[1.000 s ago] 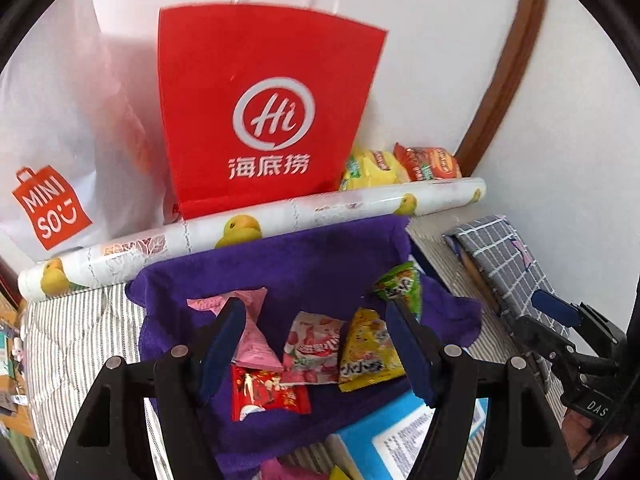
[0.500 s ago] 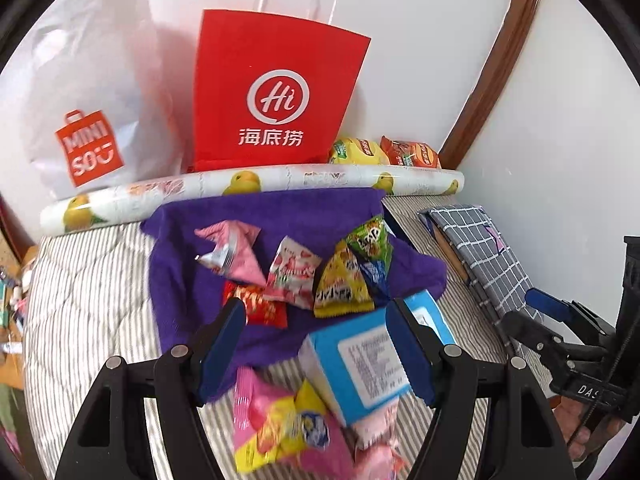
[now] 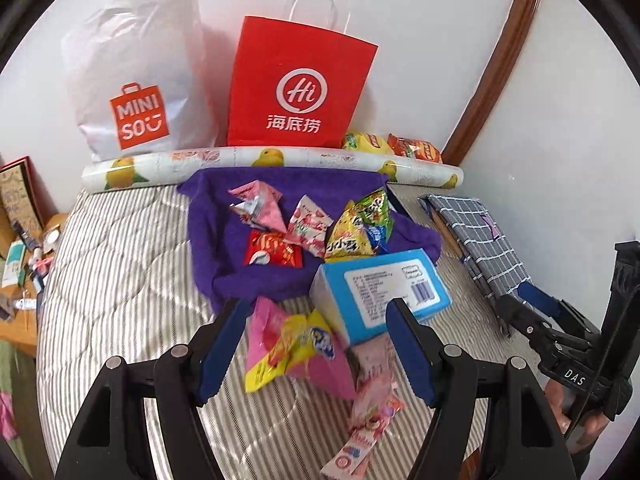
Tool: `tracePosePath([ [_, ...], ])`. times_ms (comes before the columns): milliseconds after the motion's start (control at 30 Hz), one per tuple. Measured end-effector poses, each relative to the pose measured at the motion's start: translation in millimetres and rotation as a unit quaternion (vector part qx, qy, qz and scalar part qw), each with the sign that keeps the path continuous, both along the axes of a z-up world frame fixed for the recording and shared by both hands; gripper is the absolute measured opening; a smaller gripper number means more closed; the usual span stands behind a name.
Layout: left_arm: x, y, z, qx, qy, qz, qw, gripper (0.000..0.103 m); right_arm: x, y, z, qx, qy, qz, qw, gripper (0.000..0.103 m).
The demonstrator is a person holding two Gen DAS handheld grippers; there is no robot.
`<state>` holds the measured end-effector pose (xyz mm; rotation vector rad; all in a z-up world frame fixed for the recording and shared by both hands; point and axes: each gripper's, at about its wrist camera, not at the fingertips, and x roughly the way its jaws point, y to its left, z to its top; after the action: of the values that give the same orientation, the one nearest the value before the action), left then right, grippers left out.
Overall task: Organize snacks
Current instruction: 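Move both tools back toward the pile and reach for the pink wrapper with the right tool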
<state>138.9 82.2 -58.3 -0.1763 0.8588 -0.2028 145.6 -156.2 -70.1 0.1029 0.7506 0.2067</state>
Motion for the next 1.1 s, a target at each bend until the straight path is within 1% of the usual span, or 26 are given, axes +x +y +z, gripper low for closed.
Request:
tracePosePath([
  [67, -7, 4, -4, -0.002, 0.002, 0.008, 1.0000, 0.071, -1, 4, -7, 0.006, 0.014, 0.007, 1.000, 0.084],
  [167, -13, 12, -11, -0.010, 0.008, 0.021, 0.9997, 0.071, 0, 14, -23, 0.018, 0.050, 0.031, 0.998, 0.084],
  [333, -24, 28, -35, -0.026, 0.025, 0.046, 0.9983, 0.071, -2, 28, -55, 0.030, 0.074, 0.047, 0.996, 0.083],
  [400, -28, 35, -50, -0.029, 0.039, 0.052, 0.9975, 0.071, 1, 33, -68, 0.035, 0.086, 0.051, 0.994, 0.077],
  [467, -30, 39, -59, -0.030, 0.048, 0.056, 0.9969, 0.071, 3, 37, -79, 0.040, 0.100, 0.057, 0.993, 0.068],
  [567, -31, 44, -69, -0.034, 0.056, 0.061, 0.9960, 0.071, 7, 42, -91, 0.042, 0.110, 0.059, 0.991, 0.066],
  [633, -32, 46, -73, -0.035, 0.058, 0.062, 0.9958, 0.071, 11, 47, -95, 0.040, 0.113, 0.063, 0.991, 0.064],
  [800, -33, 48, -75, -0.038, 0.058, 0.061, 0.9958, 0.071, 22, 59, -108, 0.032, 0.128, 0.074, 0.988, 0.064],
  [933, -33, 51, -75, -0.046, 0.060, 0.062, 0.9953, 0.071, 21, 74, -120, 0.013, 0.142, 0.094, 0.985, 0.063],
  [1067, -34, 48, -74, -0.045, 0.057, 0.060, 0.9956, 0.071, 18, 84, -124, -0.013, 0.132, 0.097, 0.986, 0.063],
  [1100, -34, 47, -74, -0.044, 0.056, 0.060, 0.9956, 0.071, 17, 85, -124, -0.015, 0.129, 0.095, 0.987, 0.061],
])
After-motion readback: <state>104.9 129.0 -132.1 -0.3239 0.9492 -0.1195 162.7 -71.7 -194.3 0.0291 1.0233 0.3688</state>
